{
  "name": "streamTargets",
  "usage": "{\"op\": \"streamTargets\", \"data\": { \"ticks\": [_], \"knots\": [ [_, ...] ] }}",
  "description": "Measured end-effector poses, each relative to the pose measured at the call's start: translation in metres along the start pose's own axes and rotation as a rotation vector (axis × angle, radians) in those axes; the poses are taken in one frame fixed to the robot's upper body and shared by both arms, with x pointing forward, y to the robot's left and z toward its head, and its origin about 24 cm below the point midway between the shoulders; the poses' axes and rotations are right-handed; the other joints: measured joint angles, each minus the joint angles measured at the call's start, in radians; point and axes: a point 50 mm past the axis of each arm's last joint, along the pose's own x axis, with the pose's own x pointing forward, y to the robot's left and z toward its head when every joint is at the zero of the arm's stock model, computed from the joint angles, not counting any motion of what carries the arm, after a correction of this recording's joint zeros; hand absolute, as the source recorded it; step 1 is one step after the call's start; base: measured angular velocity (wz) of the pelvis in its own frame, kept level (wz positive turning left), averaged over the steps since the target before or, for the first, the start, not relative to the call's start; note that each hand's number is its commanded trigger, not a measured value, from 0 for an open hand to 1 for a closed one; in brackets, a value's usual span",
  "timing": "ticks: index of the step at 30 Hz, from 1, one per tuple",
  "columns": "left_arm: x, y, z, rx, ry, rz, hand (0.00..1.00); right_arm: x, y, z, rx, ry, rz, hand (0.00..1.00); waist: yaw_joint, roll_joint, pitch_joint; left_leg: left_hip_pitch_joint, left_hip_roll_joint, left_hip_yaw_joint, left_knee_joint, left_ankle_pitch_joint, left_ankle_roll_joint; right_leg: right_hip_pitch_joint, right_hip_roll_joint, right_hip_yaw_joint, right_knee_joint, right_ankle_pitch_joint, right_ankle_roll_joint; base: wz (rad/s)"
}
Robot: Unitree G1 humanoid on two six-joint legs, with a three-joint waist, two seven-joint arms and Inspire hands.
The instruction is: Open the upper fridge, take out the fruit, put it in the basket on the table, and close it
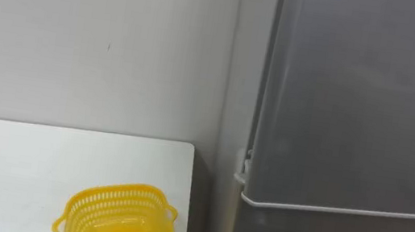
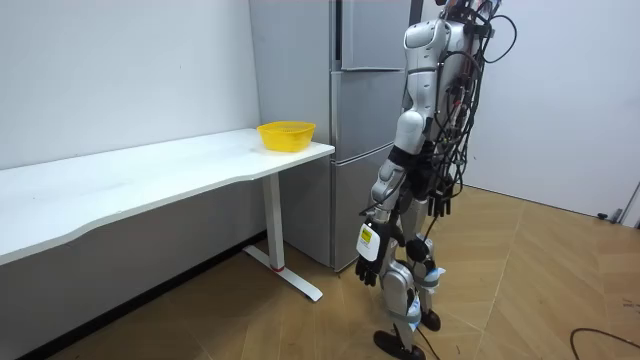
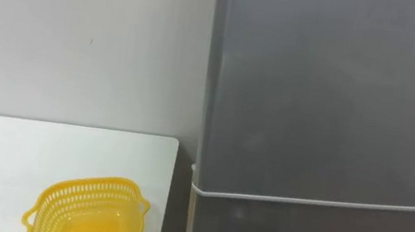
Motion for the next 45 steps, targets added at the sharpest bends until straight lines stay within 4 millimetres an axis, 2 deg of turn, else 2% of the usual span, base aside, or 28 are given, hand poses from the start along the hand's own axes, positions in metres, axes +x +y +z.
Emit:
{"op": "streamTargets", "data": {
  "ticks": [31, 38, 41, 44, 45],
  "knots": [
    [0.0, -0.002, -0.004, -0.033, 0.014, -0.014, 0.0, 0.0, 0.0, 0.001, 0.002, -0.003, 0.006, 0.0, 0.0, 0.004, 0.0017, 0.0, 0.0, -0.003, 0.0, 0.0, 0.0, 0.001, 0.0, 0.002, -0.001, -0.001, 0.001, 0.0],
    [0.0, -0.002, -0.005, -0.291, -0.006, 0.008, 0.0, 0.0, 0.0, 0.0, 0.04, -0.006, -0.012, 0.0, 0.001, 0.005, 0.0024, -0.002, -0.001, -0.011, 0.003, 0.0, 0.0, 0.005, -0.004, -0.006, 0.0, -0.001, 0.0, 0.02],
    [0.0, 0.006, -0.006, -0.442, -0.008, 0.053, 0.0, 0.0, -0.003, 0.002, 0.071, -0.02, -0.024, 0.0, 0.001, 0.006, 0.0025, -0.002, -0.001, -0.021, 0.002, 0.0, 0.0, 0.008, -0.003, -0.007, -0.002, -0.003, 0.001, 0.06],
    [-0.003, 0.021, -0.006, -0.6, -0.031, 0.143, 0.0, -0.001, -0.006, 0.004, 0.091, -0.036, -0.044, 0.0, 0.003, 0.007, 0.0061, -0.006, -0.002, -0.034, 0.003, 0.0, 0.0, 0.016, -0.005, -0.025, -0.012, -0.003, 0.001, 0.2],
    [-0.005, 0.033, 0.0, -0.712, -0.071, 0.197, 0.0, -0.001, -0.008, 0.004, 0.122, -0.041, -0.054, 0.0, 0.002, 0.007, 0.0062, -0.012, -0.001, -0.041, 0.002, 0.0, 0.0, 0.014, -0.005, -0.037, -0.014, -0.003, 0.001, 0.23]
  ]
}}
